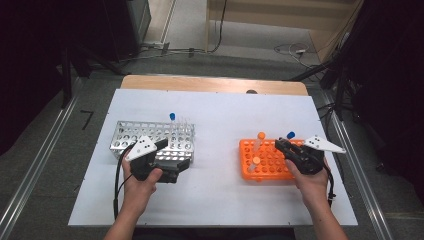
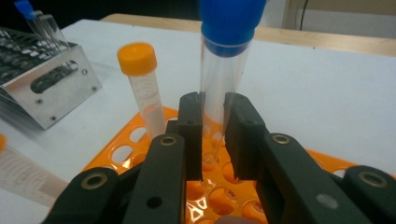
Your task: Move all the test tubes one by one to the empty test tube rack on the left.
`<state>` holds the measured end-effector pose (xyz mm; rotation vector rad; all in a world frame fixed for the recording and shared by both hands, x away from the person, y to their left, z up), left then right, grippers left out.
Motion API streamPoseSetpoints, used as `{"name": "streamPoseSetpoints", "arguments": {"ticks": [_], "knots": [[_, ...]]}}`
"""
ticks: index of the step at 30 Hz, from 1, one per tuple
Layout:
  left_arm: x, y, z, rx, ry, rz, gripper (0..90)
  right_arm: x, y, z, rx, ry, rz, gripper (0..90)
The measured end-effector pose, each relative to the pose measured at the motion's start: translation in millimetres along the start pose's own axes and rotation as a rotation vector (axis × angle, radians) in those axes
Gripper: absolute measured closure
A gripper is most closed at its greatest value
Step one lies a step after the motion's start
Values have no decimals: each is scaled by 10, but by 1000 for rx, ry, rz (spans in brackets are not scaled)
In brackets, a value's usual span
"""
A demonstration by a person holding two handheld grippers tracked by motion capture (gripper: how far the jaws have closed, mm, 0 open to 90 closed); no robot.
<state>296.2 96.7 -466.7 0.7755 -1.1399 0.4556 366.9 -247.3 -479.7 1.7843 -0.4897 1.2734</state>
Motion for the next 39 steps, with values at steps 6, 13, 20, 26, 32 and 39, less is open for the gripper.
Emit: {"name": "streamPoseSetpoints", "arguments": {"ticks": [6, 13, 20, 26, 32, 39], "knots": [[-26, 8, -14, 1, -4, -10, 0, 99, 126, -51, 28, 8, 23, 747], [-35, 5, -36, 4, 26, -8, 0, 246, 240, -161, 59, 18, 55, 748], [6, -2, 12, -14, 17, 2, 0, 363, 304, -326, 102, 28, 77, 748], [37, -19, 73, -32, 5, 10, 0, 424, 311, -529, 147, 51, 88, 748], [53, -41, 127, -54, 1, 11, 0, 421, 266, -743, 200, 80, 99, 749], [76, -61, 209, -83, -2, 14, 0, 379, 207, -1009, 266, 117, 83, 749]]}}
Point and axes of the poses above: each handheld gripper's, and its own axes: y roughly backward along the jaws, x roughly out of its top, z roughly to its right, the point moved 8 cm from there along -y, roughly forward along the jaws
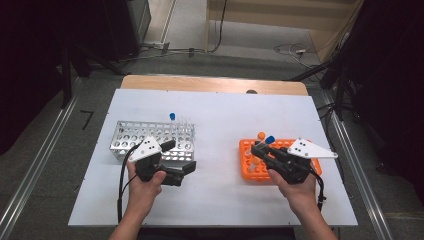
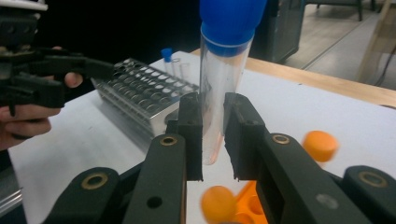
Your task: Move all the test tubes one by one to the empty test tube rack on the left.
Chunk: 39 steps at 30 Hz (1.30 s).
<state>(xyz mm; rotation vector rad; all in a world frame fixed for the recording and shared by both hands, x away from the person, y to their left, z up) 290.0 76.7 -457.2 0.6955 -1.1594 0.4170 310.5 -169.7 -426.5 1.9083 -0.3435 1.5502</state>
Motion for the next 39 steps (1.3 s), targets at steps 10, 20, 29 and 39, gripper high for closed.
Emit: {"name": "streamPoseSetpoints", "arguments": {"ticks": [10, 20, 29, 39], "knots": [[51, -56, 129, 0, 2, -4, 68, -156, -211, -275, 66, 24, -60, 749], [77, -117, 359, -87, -42, -3, 315, -328, -406, -504, 115, 41, -123, 749], [43, -215, 563, -175, -76, -15, 484, -485, -573, -700, 156, 61, -188, 749], [-27, -335, 707, -202, -115, -53, 619, -540, -638, -822, 191, 72, -217, 749]]}}
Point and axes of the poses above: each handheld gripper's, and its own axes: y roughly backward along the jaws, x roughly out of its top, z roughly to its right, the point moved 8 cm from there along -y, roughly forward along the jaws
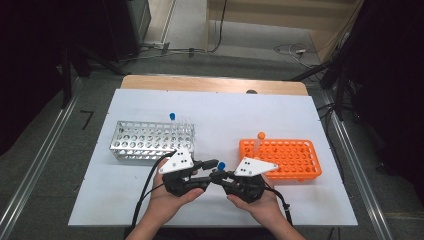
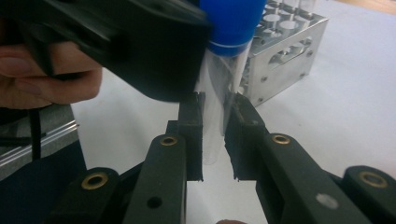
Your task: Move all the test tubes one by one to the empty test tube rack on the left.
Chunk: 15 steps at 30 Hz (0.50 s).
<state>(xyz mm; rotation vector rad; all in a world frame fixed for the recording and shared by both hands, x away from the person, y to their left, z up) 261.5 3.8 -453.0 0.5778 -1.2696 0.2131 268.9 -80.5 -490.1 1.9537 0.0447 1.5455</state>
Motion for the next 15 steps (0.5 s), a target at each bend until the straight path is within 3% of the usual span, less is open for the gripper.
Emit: {"name": "streamPoseSetpoints", "arguments": {"ticks": [4, 15], "knots": [[-8, -26, 21, -6, -8, -5, 686, -3, -17, -46, 18, 6, -6, 749], [-6, 0, -11, 39, -55, -4, 764, -7, -15, -44, 34, 2, -9, 748]]}}
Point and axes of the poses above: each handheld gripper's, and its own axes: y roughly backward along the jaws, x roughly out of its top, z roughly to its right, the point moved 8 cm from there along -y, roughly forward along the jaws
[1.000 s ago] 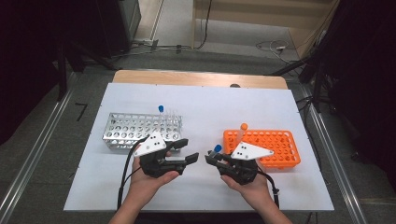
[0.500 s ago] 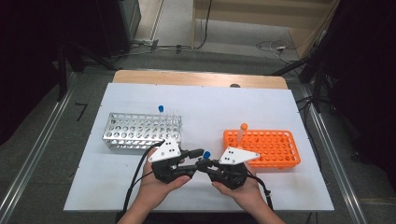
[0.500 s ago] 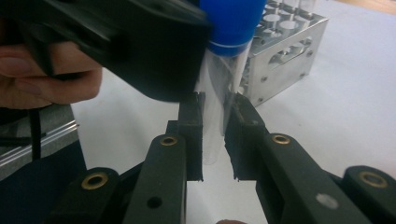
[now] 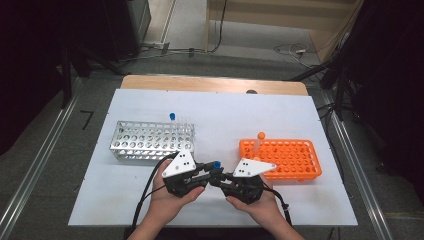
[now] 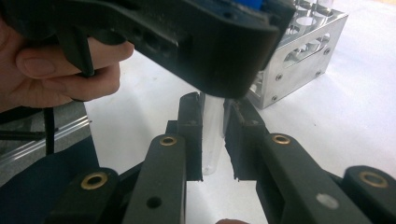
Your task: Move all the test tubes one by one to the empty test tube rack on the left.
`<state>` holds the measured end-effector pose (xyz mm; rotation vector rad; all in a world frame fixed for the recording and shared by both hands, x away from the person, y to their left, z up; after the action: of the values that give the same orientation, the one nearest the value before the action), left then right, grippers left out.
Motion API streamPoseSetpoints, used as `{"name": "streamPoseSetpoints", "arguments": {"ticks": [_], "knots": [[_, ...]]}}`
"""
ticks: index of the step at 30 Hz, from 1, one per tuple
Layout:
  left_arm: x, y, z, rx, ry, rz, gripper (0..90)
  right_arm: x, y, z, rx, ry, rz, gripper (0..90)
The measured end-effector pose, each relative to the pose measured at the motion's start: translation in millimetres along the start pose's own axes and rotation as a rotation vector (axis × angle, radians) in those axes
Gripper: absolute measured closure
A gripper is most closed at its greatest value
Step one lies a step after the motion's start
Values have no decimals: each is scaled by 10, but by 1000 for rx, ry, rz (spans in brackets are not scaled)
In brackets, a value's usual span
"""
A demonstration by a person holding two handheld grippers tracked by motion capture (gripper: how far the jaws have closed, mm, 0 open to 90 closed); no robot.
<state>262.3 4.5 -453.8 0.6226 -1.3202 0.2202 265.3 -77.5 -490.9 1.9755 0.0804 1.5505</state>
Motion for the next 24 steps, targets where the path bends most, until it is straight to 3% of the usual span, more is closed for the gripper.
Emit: {"name": "streamPoseSetpoints", "arguments": {"ticks": [6, 15, 24], "knots": [[22, 21, -14, 3, 5, 18, 766, 13, 19, 5, -4, 9, 10, 736], [70, 150, -156, 50, 29, 47, 766, 77, 147, 88, -16, 21, 38, 402], [115, 315, -344, 97, 60, 73, 766, 179, 372, 222, -11, -8, 88, 159]]}}
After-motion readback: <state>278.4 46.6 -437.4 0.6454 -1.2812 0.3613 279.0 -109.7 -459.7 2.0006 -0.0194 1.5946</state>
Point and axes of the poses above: each handheld gripper's, and its own axes: y roughly backward along the jaws, x roughly out of its top, z roughly to its right, the point moved 8 cm from there along -y, roughly forward along the jaws
